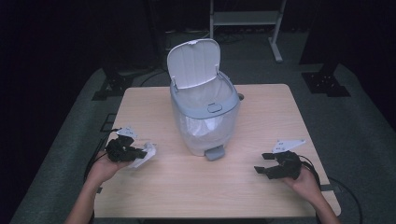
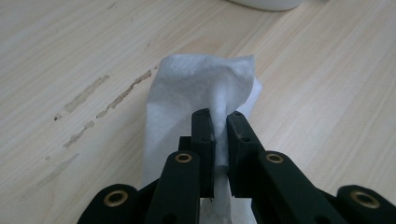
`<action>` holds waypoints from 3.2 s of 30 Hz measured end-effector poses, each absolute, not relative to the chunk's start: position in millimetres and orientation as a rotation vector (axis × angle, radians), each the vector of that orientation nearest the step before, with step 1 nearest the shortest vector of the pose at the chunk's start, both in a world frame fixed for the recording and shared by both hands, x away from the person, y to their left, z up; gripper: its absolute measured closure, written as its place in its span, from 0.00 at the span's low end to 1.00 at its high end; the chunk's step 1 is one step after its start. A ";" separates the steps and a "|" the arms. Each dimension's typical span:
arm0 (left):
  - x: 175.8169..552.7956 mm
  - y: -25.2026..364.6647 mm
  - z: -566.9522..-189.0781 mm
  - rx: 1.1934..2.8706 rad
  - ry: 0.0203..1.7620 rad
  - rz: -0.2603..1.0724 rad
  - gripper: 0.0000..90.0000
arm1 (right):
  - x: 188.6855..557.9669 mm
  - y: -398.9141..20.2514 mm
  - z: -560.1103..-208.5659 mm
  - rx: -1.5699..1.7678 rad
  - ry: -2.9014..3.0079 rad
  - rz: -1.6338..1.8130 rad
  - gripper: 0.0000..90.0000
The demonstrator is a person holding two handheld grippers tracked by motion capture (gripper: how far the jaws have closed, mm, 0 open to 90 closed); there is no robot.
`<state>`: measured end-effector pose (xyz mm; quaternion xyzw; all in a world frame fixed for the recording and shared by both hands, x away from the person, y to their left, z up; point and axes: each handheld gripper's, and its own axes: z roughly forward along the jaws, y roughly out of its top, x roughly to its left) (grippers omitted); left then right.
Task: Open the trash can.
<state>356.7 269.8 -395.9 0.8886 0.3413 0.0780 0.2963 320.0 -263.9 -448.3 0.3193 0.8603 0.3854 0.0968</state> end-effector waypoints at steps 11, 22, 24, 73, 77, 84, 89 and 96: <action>347.5 270.3 -367.5 2.379 0.859 0.185 0.92 | 319.4 -267.8 -445.9 0.970 2.528 1.148 0.35; 342.5 268.8 -344.1 2.371 0.817 0.174 0.92 | 319.2 -266.1 -445.6 0.958 2.533 1.132 0.35; 341.7 267.3 -338.3 2.369 0.809 0.181 0.92 | 319.1 -265.8 -445.7 0.958 2.534 1.132 0.35; 353.2 248.3 -226.8 2.364 0.701 0.267 0.91 | 321.9 -275.2 -450.3 1.027 2.495 1.162 0.34; 354.6 246.7 -221.8 2.376 0.687 0.272 0.91 | 322.1 -274.8 -450.9 1.030 2.497 1.156 0.34; 356.5 245.0 -213.9 2.378 0.685 0.278 0.91 | 322.1 -277.3 -451.7 1.035 2.486 1.162 0.34; 359.7 242.3 -207.5 2.380 0.680 0.284 0.91 | 322.1 -279.4 -452.6 1.043 2.483 1.173 0.34; 365.6 235.9 -198.5 2.392 0.654 0.289 0.91 | 322.3 -279.9 -454.5 1.042 2.491 1.163 0.34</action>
